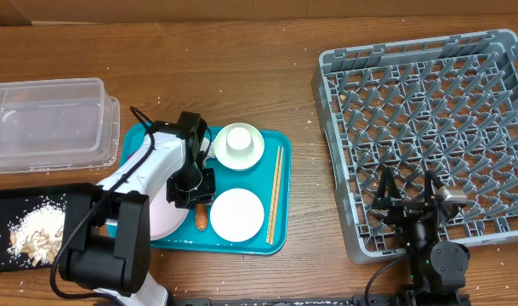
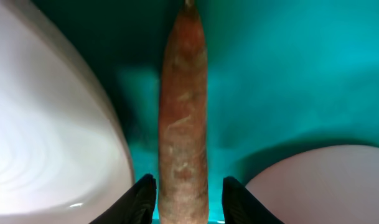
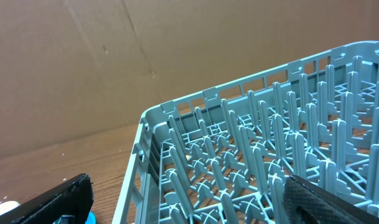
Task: Sort waste into correct bins and load items into the dishwasher
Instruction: 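Grasp the orange carrot with the left gripper, then move the carrot to the black tray and release it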
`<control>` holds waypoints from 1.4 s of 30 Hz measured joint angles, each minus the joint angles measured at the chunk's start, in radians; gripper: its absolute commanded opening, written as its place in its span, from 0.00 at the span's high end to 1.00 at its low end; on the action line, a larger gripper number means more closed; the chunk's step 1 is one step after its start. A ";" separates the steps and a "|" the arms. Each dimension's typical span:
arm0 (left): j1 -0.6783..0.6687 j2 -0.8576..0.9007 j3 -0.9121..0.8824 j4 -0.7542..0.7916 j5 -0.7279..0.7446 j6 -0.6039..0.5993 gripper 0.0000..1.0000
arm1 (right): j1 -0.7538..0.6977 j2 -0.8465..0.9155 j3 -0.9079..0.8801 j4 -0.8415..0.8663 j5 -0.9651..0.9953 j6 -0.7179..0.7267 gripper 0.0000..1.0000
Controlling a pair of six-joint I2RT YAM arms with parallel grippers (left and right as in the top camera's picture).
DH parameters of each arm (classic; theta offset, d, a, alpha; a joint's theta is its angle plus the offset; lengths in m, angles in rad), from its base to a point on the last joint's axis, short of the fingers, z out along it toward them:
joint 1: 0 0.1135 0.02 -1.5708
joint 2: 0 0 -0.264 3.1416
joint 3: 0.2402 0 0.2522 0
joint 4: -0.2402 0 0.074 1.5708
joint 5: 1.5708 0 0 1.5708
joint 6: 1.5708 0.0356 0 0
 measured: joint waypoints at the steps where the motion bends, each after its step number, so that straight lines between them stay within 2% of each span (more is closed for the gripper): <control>1: 0.000 0.000 -0.007 0.003 0.000 0.000 0.62 | 0.000 0.000 0.000 0.000 0.000 0.000 0.00; 9: 0.000 0.000 -0.031 0.022 -0.001 0.000 0.64 | 0.000 0.000 0.000 0.000 0.000 0.000 0.00; 16: 0.000 0.000 -0.031 0.042 0.008 0.000 0.71 | 0.000 0.000 0.000 0.000 0.000 0.000 0.00; 23: -0.005 0.000 -0.031 0.050 0.019 -0.002 0.95 | 0.000 0.000 0.000 0.000 0.000 0.000 0.00; 30: -0.020 0.001 -0.009 -0.009 0.068 -0.013 0.96 | 0.000 0.000 0.000 0.000 0.000 0.000 0.00; 35: -0.019 0.002 0.166 -0.118 0.066 -0.029 0.96 | 0.000 0.000 0.000 -0.001 0.000 0.000 0.00; 42: 0.023 0.004 0.472 -0.320 -0.013 -0.035 0.96 | 0.000 0.000 0.000 -0.001 0.000 0.000 0.00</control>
